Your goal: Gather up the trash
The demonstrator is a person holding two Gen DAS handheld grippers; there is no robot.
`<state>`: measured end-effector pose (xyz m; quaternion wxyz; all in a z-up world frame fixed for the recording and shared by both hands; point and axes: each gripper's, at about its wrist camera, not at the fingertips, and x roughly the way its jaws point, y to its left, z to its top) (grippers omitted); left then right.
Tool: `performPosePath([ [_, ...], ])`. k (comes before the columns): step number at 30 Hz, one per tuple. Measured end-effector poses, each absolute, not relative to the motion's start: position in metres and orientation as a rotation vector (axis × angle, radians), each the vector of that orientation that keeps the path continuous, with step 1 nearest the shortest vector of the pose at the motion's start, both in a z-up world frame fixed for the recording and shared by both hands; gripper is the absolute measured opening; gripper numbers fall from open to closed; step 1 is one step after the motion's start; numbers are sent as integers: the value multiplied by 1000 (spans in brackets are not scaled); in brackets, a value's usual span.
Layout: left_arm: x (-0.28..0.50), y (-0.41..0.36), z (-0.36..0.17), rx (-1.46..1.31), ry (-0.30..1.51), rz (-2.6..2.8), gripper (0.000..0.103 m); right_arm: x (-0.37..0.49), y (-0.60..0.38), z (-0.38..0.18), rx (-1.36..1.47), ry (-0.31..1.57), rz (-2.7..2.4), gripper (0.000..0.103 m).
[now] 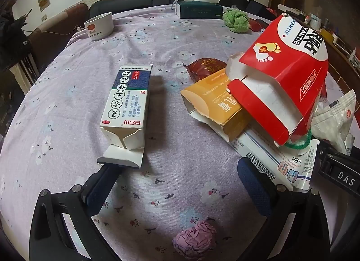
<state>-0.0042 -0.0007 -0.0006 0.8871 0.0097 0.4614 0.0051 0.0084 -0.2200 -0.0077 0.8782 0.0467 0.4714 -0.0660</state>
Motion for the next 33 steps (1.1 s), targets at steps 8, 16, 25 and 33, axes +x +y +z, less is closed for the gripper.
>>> performPosePath([
  [8,-2,-1,1,16,967,6,103,8,-220,-8,97,983,-137,103],
  [16,-31,13,18,-123,824,10,103,8,-220,-8,98,983,-137,103],
  [25,-69,8,30,-121,688,6,103,8,-220,-8,97,983,-138,103],
  [33,-102,-6,43,-143,595,-16,103,0,-222,-5,38,1024,-19,101],
])
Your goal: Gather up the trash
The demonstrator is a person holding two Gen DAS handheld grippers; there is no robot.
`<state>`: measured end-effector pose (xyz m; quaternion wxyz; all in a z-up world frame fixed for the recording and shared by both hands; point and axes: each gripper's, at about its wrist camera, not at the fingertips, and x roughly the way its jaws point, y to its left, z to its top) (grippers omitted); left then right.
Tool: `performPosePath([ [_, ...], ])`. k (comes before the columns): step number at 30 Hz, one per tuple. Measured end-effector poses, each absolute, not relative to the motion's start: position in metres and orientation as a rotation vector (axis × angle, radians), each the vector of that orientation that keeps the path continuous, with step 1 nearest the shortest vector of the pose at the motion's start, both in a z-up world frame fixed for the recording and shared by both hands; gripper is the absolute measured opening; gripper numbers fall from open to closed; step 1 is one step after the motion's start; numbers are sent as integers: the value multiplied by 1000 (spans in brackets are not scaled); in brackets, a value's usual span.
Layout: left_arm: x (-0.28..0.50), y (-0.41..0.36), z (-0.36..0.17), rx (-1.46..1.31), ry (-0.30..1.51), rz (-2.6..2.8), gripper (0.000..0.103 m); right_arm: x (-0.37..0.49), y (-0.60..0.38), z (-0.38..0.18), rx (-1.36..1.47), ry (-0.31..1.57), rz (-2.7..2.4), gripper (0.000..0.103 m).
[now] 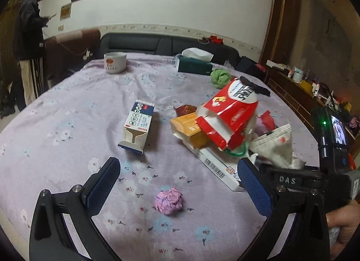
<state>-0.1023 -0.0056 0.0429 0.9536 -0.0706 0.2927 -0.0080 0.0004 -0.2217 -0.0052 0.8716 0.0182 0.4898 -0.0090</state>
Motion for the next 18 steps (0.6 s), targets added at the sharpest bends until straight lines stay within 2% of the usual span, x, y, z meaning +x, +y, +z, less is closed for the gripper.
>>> performPosePath([
  [2,-110,-10,45,-120,579,-4,103,-13,-230,1,65,994,28,98],
  [12,-138,-32,48,-117,540,-15,103,-109,-254,54,-5,694,-55,98],
  [18,-150,-47,48,-85,547,-38,103,-138,-273,57,16,637,-134,91],
])
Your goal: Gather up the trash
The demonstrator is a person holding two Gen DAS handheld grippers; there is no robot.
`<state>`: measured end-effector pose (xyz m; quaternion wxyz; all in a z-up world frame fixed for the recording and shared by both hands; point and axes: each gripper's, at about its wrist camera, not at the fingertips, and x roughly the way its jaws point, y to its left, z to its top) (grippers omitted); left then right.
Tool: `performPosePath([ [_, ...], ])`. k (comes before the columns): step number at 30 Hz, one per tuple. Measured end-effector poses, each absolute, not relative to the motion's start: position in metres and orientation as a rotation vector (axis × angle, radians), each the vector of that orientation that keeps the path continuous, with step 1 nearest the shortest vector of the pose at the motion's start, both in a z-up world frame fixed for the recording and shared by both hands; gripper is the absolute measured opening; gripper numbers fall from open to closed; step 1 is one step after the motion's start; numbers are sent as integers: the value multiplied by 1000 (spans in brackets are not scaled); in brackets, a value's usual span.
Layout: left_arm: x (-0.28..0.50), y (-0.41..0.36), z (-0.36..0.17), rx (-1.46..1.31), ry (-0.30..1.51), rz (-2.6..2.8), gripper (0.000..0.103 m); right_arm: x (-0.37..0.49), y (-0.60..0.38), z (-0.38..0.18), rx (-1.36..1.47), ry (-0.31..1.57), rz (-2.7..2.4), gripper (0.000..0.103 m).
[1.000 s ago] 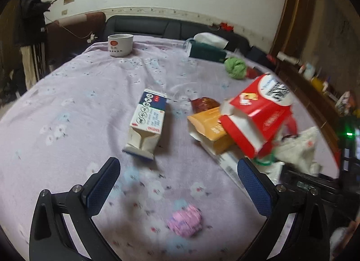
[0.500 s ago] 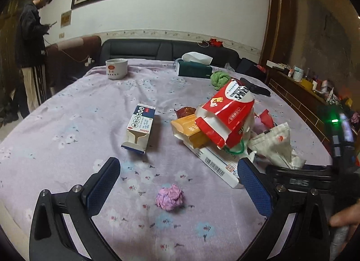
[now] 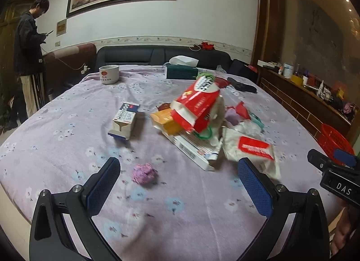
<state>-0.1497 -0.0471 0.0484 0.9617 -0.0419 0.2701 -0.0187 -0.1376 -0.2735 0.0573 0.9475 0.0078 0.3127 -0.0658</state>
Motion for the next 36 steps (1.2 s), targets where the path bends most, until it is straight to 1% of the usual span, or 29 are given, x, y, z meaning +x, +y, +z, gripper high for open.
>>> performPosePath([
  [2,-154,-51,48,-92,559,-53,103,-140,-278,57,25,633,-133,91],
  [4,-158,-55,47,-101,563,-64,103,-144,-278,58,28,624,-130,88],
  [8,-161,-64,44,-76,574,-92,103,-143,-275,57,19,617,-124,80],
  [12,-160,-65,42,-70,574,-95,103,-142,-275,55,29,614,-122,77],
  [17,-159,-63,41,-81,584,-89,103,-141,-274,52,67,625,-98,77],
  [26,-159,-61,40,-79,585,-83,103,-143,-259,51,-13,629,-90,77],
  [36,-157,-61,38,-74,593,-80,103,-142,-255,48,-31,641,-67,77],
])
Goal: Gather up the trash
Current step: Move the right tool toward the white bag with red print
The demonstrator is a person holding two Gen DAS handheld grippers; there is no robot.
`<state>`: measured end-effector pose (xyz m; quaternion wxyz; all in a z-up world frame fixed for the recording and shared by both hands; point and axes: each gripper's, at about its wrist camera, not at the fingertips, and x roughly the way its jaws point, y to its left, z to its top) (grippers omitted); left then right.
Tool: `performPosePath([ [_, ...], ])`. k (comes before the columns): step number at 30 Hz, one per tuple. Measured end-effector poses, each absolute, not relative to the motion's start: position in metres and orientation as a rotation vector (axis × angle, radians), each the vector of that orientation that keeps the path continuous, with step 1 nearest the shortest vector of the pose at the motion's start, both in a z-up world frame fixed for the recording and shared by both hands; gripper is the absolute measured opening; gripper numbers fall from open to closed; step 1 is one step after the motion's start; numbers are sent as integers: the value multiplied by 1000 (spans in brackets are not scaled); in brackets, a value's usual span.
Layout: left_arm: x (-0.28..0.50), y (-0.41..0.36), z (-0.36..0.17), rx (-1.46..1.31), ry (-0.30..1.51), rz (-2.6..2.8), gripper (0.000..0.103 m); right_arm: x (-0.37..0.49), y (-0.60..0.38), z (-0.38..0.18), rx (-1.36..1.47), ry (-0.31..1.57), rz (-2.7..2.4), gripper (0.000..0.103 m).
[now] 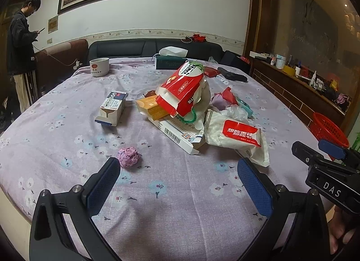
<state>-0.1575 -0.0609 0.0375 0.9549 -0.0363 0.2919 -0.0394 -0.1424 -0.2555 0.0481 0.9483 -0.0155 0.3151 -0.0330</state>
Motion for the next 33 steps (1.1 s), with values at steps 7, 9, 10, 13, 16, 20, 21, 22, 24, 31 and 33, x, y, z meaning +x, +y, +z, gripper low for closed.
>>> performPosePath([
  [7,-157,-60,37,-77,597,-76,103,-141,-255,46,-31,648,-63,77],
  [9,-157,-59,36,-78,600,-76,103,-141,-255,46,-35,649,-62,77],
  [10,-157,-59,36,-78,600,-76,103,-141,-255,46,-35,650,-60,76],
  [13,-157,-59,36,-77,601,-76,103,-141,-254,46,-33,653,-54,75],
  [16,-156,-58,36,-77,605,-68,103,-140,-254,45,-25,656,-47,74],
  [20,-153,-55,36,-81,611,-49,103,-140,-255,44,-10,666,-26,73],
  [21,-152,-53,35,-83,614,-43,103,-140,-255,44,-6,668,-21,73],
  [22,-152,-52,35,-83,616,-38,103,-140,-254,44,-6,668,-18,73],
  [24,-151,-51,35,-82,621,-27,103,-140,-252,43,-8,668,-9,70],
  [31,-150,-47,33,-78,635,-8,103,-138,-248,40,1,687,26,60],
  [33,-150,-46,32,-79,636,-6,103,-137,-246,39,2,693,38,55],
])
